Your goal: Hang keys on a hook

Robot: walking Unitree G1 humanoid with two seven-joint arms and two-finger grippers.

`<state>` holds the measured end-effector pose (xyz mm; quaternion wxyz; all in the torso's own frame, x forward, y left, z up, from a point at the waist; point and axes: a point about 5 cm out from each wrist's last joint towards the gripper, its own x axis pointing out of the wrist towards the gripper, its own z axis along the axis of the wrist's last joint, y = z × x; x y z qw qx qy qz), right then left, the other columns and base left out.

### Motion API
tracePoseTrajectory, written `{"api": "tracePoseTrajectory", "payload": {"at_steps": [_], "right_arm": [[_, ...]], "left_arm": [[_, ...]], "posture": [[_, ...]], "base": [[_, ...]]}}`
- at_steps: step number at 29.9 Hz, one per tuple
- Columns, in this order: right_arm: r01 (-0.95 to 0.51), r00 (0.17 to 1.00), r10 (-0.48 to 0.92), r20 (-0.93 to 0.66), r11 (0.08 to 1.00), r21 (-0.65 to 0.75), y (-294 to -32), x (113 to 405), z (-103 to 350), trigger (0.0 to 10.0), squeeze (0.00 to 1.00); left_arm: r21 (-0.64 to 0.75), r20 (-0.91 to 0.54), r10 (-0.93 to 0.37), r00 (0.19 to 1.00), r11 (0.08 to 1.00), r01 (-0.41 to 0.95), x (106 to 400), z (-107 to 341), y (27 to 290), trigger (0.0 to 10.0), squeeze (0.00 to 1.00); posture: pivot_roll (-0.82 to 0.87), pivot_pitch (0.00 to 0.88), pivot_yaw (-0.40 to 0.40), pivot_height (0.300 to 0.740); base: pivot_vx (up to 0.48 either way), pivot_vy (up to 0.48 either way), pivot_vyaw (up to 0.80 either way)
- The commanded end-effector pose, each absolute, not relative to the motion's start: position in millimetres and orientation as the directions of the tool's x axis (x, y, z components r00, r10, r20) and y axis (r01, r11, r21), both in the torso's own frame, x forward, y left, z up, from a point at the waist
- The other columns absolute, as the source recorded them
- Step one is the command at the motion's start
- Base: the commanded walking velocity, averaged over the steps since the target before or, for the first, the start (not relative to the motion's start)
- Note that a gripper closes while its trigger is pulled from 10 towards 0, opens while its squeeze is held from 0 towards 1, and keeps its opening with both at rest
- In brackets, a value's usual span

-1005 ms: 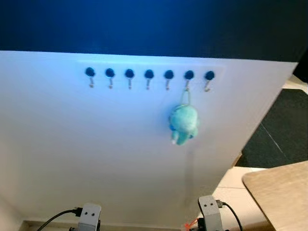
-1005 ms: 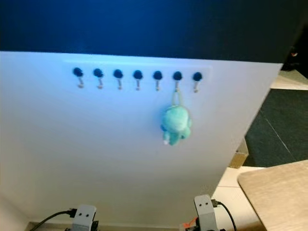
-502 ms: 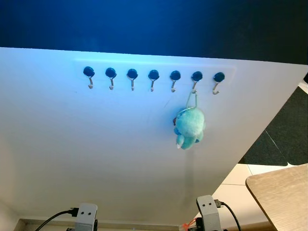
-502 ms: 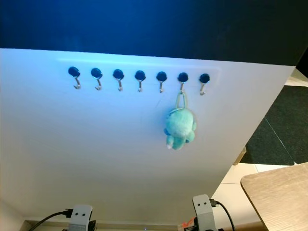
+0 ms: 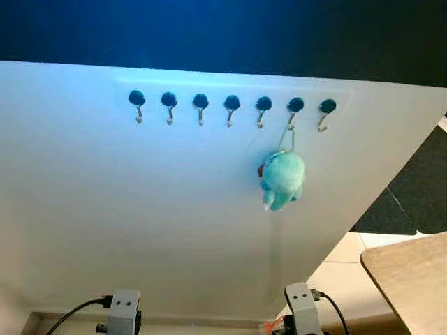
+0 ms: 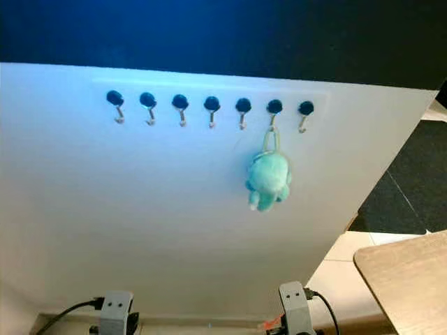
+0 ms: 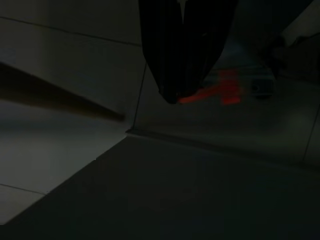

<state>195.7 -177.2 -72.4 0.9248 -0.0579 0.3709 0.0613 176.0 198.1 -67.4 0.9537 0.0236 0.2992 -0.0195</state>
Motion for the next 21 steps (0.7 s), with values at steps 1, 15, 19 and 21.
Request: {"api": "tracePoseTrajectory", "payload": {"at_steps": [1,15,19,21], "right_arm": [[-0.158,0.708,0.068,-0.702,0.985,-0.064,-177.3,193.0,-74.1,10.0,0.0],[-0.153,0.713,0.065,-0.698,0.986,-0.065,-177.2,193.5,-73.6,10.0,0.0],[-0.153,0.715,0.067,-0.696,0.986,-0.062,-176.0,194.4,-73.2,10.0,0.0],[-0.152,0.716,0.068,-0.694,0.986,-0.061,-175.5,194.7,-73.1,10.0,0.0]], "left_arm": [[0.033,-0.586,-0.019,0.81,0.998,0.047,171.1,-69.4,200.5,10.0,0.0],[0.03,-0.563,-0.026,0.826,0.998,0.052,173.7,-65.7,200.1,10.0,0.0],[0.031,-0.557,-0.028,0.83,0.998,0.055,175.1,-64.4,200.6,10.0,0.0],[0.033,-0.553,-0.029,0.833,0.998,0.056,176.0,-63.6,200.7,10.0,0.0]], "posture": [[0.07,0.062,-0.044,0.74],[0.07,0.066,-0.042,0.74],[0.07,0.066,-0.04,0.74],[0.07,0.067,-0.039,0.74]], "base": [[-0.292,0.0,0.0],[-0.292,0.0,0.0],[-0.288,0.0,0.0],[-0.285,0.0,0.0]]}}
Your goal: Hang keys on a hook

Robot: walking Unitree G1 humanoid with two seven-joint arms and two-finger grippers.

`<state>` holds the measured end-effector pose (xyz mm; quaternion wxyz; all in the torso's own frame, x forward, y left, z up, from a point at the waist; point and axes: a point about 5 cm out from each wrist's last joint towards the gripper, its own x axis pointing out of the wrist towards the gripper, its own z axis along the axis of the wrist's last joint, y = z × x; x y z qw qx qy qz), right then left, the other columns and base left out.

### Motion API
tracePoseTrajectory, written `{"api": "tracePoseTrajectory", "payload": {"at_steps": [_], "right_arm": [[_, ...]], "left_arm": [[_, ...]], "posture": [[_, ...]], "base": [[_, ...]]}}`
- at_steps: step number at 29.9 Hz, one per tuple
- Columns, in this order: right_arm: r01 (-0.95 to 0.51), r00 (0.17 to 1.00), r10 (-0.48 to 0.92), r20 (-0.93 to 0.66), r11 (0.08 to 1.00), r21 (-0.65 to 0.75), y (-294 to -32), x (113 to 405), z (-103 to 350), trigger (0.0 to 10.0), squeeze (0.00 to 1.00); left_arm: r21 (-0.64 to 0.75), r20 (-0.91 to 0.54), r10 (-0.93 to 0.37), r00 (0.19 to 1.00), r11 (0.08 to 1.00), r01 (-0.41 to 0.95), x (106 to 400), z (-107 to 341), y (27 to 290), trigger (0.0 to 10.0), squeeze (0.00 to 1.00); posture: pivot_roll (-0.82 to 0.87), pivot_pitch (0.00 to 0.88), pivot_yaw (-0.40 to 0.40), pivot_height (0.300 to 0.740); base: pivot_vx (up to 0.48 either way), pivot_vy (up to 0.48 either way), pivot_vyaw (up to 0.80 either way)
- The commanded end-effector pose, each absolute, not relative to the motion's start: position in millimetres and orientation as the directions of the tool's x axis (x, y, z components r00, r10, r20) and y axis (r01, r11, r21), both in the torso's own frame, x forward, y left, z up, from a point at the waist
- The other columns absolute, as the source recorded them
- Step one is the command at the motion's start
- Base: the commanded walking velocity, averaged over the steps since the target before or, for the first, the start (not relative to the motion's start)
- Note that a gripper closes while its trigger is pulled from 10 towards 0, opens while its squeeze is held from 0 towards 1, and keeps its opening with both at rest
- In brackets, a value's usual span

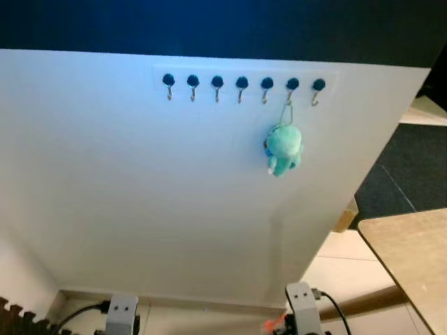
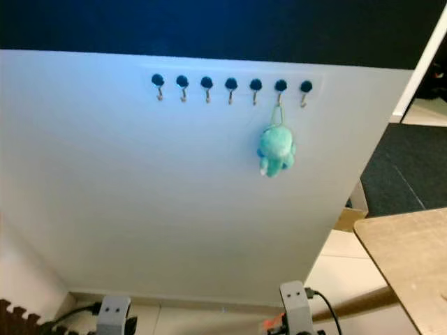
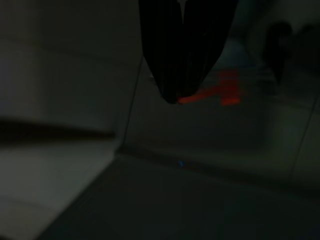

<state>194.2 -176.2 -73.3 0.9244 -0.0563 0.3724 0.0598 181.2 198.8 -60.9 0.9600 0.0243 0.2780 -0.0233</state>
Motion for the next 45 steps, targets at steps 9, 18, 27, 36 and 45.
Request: {"api": "tracePoseTrajectory", "payload": {"at_steps": [9,18,27,36,45], "right_arm": [[-0.151,0.716,0.067,-0.695,0.987,-0.06,-176.3,194.6,-73.1,10.0,0.0],[-0.149,0.716,0.066,-0.695,0.987,-0.06,-176.3,195.1,-72.9,10.0,0.0],[-0.145,0.717,0.063,-0.694,0.988,-0.06,-176.8,195.2,-72.7,10.0,0.0],[-0.14,0.718,0.058,-0.694,0.988,-0.062,-178.2,195.2,-72.6,10.0,0.0],[-0.141,0.716,0.059,-0.696,0.988,-0.061,-178.2,194.1,-73.2,10.0,0.0]], "left_arm": [[0.033,-0.545,-0.034,0.838,0.998,0.061,176.1,-61.8,199.6,10.0,0.0],[0.032,-0.545,-0.04,0.837,0.997,0.069,175.6,-61.3,198.4,10.0,0.0],[0.029,-0.55,-0.045,0.834,0.997,0.073,176.3,-60.9,196.9,10.0,0.0],[0.023,-0.552,-0.055,0.832,0.996,0.081,177.3,-60.7,195.2,10.0,0.0],[0.036,-0.565,-0.046,0.824,0.996,0.079,176.4,-62.3,195.8,10.0,0.0]], "posture": [[0.08,0.068,-0.039,0.74],[0.08,0.067,-0.038,0.74],[0.07,0.068,-0.035,0.74],[0.07,0.067,-0.035,0.74],[0.08,0.07,-0.042,0.74]], "base": [[-0.278,0.0,0.0],[-0.265,0.0,0.0],[-0.028,0.0,0.0],[0.0,0.0,0.0],[0.0,0.0,0.0]]}}
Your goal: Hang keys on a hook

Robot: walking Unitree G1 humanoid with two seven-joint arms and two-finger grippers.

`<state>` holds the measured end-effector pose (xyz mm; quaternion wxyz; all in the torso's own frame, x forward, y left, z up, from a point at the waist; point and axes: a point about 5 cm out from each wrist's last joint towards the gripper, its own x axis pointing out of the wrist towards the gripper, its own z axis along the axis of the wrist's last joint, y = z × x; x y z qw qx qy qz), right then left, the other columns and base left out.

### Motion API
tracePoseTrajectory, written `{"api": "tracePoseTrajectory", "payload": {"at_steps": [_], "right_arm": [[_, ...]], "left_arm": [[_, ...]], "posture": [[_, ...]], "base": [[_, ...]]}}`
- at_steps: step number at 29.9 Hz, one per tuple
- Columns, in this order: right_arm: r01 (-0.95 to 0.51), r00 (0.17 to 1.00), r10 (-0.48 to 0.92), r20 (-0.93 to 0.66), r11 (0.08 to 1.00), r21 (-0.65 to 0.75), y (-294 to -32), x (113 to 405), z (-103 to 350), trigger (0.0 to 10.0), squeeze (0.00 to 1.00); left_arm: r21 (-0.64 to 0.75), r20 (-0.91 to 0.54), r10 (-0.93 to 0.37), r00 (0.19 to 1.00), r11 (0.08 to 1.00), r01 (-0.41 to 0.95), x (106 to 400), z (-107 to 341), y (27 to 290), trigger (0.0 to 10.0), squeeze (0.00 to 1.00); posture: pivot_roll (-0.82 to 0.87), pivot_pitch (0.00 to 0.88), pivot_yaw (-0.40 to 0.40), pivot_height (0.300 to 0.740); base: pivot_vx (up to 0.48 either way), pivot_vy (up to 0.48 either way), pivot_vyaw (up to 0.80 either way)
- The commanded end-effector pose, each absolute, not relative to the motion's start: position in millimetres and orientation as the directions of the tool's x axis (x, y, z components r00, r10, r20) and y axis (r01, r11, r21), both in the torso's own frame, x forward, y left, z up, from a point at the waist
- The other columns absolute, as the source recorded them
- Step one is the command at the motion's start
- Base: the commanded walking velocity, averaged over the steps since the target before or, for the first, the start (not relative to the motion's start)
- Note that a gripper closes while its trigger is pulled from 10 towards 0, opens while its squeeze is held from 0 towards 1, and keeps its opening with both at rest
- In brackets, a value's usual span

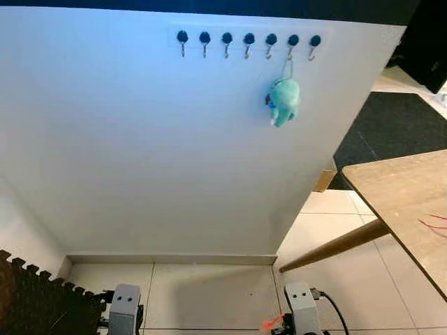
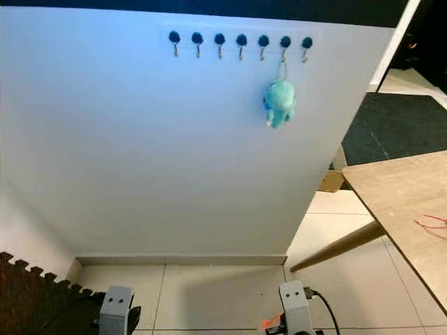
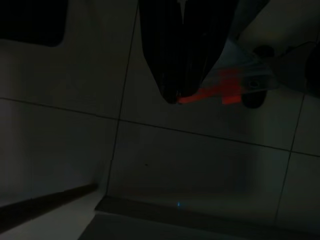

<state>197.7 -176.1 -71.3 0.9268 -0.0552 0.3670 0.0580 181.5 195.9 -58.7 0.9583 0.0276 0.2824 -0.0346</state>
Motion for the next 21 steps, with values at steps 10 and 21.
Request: {"api": "tracePoseTrajectory", "payload": {"at_steps": [10,21], "right_arm": [[-0.148,0.72,0.062,-0.691,0.987,-0.065,-178.8,197.9,-71.2,10.0,0.0],[-0.153,0.718,0.064,-0.693,0.986,-0.067,-178.6,197.5,-71.5,10.0,0.0]], "left_arm": [[0.072,-0.58,-0.014,0.815,0.995,0.069,174.8,-64.2,198.6,10.0,0.0],[0.048,-0.575,-0.011,0.818,0.998,0.047,179.8,-62.8,198.7,10.0,0.0]], "posture": [[0.07,0.062,-0.042,0.74],[0.07,0.05,-0.043,0.74]], "base": [[0.0,0.0,0.0],[0.203,0.0,0.0]]}}
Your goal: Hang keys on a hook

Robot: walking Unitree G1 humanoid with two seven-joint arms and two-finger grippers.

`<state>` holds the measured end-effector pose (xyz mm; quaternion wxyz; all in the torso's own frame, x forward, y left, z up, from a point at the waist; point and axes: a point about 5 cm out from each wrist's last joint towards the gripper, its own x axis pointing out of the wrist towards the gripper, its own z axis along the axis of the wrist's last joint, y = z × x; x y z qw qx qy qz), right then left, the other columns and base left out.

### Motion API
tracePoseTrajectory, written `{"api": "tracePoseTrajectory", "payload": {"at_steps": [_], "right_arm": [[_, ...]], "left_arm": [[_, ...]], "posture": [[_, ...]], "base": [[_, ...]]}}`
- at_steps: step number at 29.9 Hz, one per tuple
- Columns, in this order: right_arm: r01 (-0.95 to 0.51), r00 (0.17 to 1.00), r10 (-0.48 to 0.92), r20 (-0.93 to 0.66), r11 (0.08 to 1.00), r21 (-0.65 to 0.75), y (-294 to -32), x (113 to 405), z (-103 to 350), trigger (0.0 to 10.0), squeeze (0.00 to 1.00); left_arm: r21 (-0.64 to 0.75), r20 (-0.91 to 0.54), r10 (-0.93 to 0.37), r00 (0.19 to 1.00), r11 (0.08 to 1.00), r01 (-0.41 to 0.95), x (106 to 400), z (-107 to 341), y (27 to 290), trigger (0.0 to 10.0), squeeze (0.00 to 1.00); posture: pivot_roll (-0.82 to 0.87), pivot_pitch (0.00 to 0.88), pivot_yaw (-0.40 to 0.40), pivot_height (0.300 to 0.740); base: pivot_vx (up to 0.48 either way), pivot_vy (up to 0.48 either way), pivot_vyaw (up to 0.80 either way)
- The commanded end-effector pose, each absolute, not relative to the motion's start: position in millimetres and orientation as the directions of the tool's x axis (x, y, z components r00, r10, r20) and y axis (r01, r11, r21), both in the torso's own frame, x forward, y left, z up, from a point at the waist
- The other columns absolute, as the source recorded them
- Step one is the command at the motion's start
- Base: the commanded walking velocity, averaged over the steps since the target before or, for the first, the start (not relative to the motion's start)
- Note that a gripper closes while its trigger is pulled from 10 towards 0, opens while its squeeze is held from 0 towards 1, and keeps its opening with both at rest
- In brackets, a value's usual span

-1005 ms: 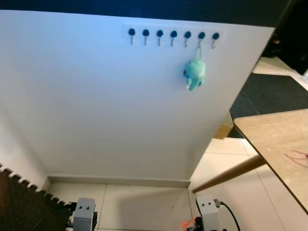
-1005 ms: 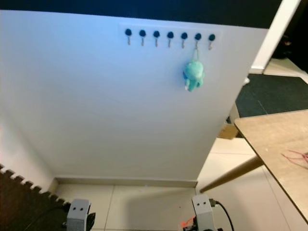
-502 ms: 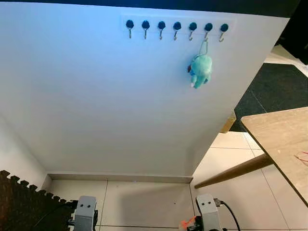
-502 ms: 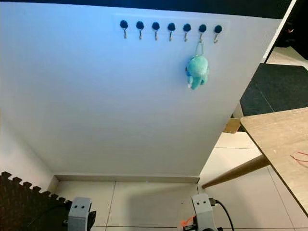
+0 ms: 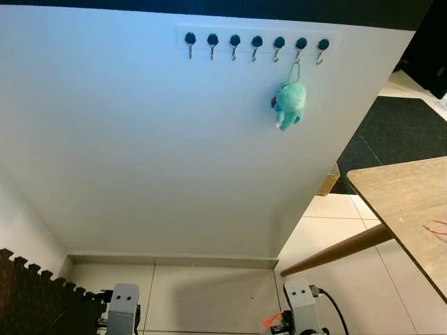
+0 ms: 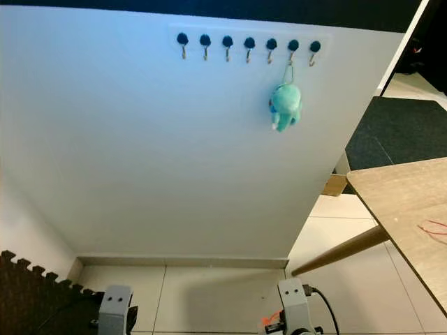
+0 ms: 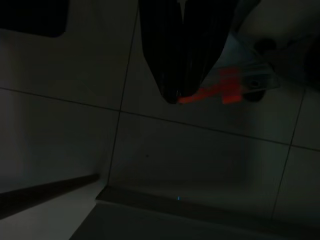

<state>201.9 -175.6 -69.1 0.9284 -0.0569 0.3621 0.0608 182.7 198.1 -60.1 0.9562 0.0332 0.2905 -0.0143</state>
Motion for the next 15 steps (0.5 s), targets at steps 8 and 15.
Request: {"api": "tracePoseTrajectory", "payload": {"at_steps": [8,15], "right_arm": [[-0.155,0.717,0.067,-0.694,0.986,-0.065,-177.8,197.4,-71.6,10.0,0.0],[-0.158,0.718,0.07,-0.692,0.985,-0.064,-176.8,198.1,-71.4,10.0,0.0]], "left_arm": [[0.045,-0.574,-0.006,0.819,0.998,0.039,180.0,-62.7,199.6,10.0,0.0],[0.06,-0.565,0.02,0.825,0.998,0.017,179.7,-61.6,204.1,10.0,0.0]], "posture": [[0.07,0.044,-0.042,0.74],[0.07,0.046,-0.044,0.74]], "base": [[0.396,0.0,0.0],[0.39,0.0,0.0]]}}
